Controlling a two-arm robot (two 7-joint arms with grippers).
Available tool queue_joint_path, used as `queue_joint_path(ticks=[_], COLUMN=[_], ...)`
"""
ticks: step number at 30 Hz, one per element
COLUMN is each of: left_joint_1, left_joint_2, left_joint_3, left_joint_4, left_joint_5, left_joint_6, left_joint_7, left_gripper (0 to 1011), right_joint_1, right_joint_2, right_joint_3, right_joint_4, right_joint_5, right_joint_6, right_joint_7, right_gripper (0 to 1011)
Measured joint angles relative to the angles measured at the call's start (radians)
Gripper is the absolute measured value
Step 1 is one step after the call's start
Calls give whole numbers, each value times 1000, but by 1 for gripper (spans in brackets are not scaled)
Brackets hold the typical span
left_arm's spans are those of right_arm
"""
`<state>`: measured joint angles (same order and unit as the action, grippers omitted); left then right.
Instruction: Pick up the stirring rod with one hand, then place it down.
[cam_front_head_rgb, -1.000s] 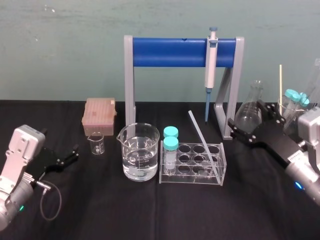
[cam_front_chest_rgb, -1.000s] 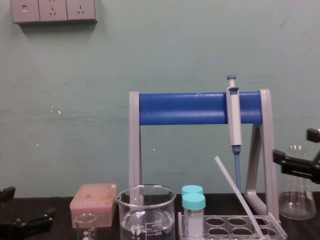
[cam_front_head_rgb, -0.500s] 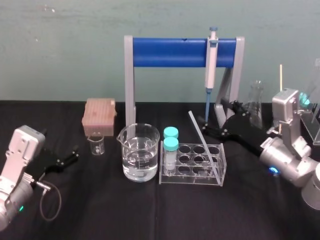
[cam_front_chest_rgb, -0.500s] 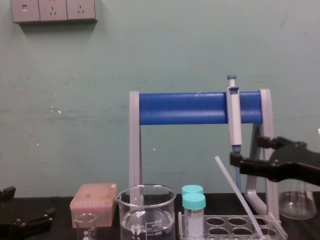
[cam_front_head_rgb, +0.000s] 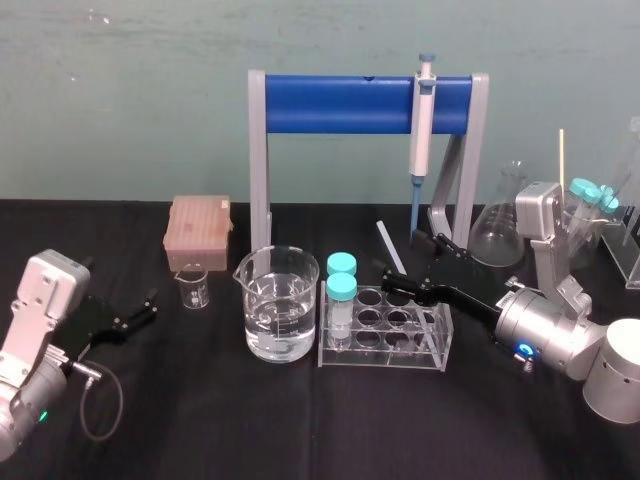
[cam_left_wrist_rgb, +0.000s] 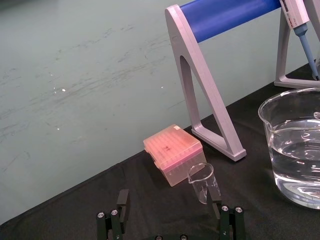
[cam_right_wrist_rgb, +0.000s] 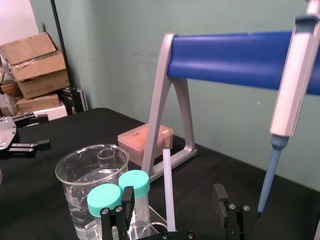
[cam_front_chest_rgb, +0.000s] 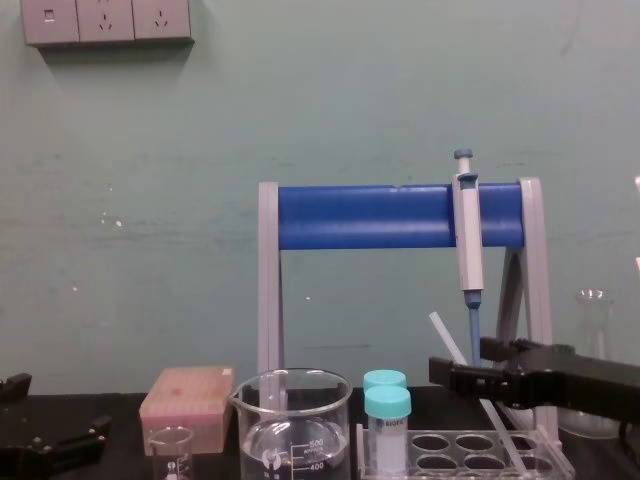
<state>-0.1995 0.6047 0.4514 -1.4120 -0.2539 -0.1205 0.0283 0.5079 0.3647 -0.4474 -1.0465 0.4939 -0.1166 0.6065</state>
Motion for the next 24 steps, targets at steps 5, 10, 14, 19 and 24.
queue_joint_path(ticks=[5,10,14,19,24], left_joint_1=[0,0,0,0,0], left_joint_2=[0,0,0,0,0], left_joint_3=[0,0,0,0,0], left_joint_4=[0,0,0,0,0], left_joint_5=[0,0,0,0,0], left_joint_6=[0,0,0,0,0], left_joint_7=[0,0,0,0,0], left_gripper=[1000,1000,1000,1000,1000], right_joint_1=[11,22,23,22,21], right_joint_2=[-15,-26,-26,-25,-25], right_joint_3=[7,14,15,15,14], right_joint_4=[37,65,67,64,62], right_joint_5=[3,2,1,1,0], right_joint_6=[20,24,24,24,23], right_joint_7=[15,24,25,24,23], right_gripper=[1003,1003,1003,1003,973])
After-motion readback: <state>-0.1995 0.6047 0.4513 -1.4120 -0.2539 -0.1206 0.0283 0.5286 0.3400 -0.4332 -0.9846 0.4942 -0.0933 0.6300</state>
